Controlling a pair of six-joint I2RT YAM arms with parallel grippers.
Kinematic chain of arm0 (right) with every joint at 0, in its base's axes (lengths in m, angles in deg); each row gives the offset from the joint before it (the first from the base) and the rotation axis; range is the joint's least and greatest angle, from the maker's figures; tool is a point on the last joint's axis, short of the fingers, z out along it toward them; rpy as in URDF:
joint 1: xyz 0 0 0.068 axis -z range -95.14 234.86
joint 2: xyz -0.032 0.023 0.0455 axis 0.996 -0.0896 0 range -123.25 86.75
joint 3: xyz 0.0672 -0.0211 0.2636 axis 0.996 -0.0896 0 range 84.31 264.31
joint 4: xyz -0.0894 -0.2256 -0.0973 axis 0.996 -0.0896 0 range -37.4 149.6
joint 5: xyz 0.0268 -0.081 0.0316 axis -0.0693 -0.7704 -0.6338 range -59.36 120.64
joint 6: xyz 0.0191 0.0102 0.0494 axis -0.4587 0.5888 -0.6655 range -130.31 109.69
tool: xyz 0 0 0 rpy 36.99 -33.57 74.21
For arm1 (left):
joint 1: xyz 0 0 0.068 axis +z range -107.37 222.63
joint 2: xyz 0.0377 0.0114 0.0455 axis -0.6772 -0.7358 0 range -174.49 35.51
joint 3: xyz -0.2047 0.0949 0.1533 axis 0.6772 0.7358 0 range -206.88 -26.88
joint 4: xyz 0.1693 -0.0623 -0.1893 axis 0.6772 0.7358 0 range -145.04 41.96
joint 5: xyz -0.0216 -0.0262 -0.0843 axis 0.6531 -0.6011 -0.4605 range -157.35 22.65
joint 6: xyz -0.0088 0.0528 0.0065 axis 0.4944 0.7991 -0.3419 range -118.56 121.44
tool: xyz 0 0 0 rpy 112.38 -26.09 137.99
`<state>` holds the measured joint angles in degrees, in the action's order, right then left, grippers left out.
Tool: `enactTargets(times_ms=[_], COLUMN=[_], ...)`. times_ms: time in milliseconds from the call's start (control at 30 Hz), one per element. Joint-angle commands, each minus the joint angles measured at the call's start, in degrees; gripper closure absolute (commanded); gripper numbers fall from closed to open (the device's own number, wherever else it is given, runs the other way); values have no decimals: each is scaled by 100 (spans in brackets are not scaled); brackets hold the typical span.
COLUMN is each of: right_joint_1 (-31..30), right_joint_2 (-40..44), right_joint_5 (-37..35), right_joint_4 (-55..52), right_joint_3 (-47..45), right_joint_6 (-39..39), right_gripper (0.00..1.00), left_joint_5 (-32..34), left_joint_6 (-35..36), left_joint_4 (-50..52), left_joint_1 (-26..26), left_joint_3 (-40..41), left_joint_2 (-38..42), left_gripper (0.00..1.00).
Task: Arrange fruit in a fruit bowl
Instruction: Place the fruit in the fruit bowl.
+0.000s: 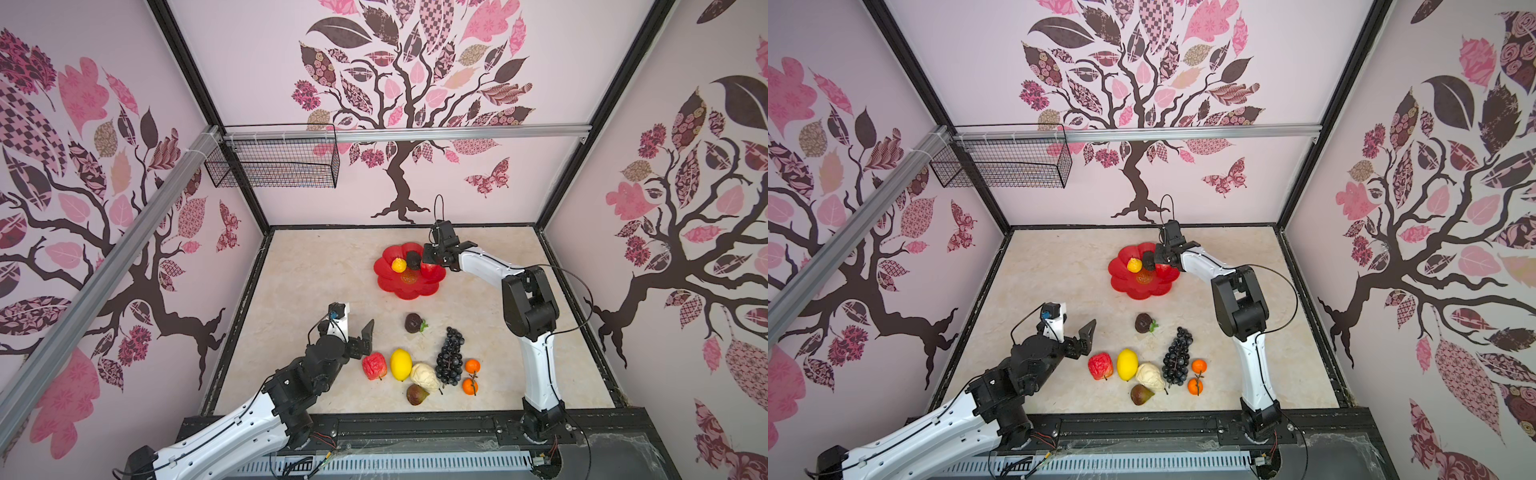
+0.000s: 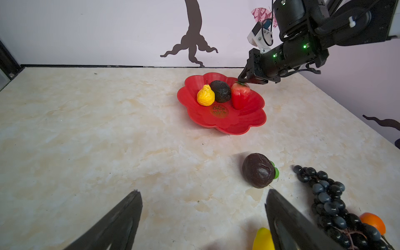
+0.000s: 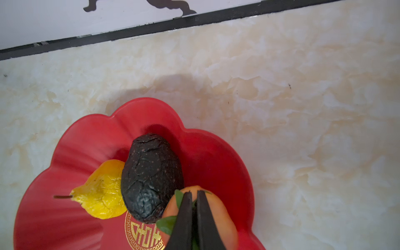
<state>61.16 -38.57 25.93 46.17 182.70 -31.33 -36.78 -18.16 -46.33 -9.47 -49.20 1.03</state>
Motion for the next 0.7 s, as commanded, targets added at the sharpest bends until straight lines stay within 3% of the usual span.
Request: enactTargets(times_ms=[0, 433, 667], right_joint_1=[1, -1, -1], right_joint_2=[-257, -266, -183], right_joint_5=[-126, -333, -330], right_joint_4=[-2, -21, -29], right_joint_3=[291, 277, 247], right_joint_6=[-11, 42, 76], right_gripper=[99, 79, 74], left_joint_5=[-50, -42, -48], left_joint_6=[61, 65, 69], left_joint_4=[-54, -52, -54], left_joint_1=[24, 24, 16], left_joint_3=[18, 26, 27], left_joint_2=[-21, 9, -13], left_gripper=[8, 8, 8])
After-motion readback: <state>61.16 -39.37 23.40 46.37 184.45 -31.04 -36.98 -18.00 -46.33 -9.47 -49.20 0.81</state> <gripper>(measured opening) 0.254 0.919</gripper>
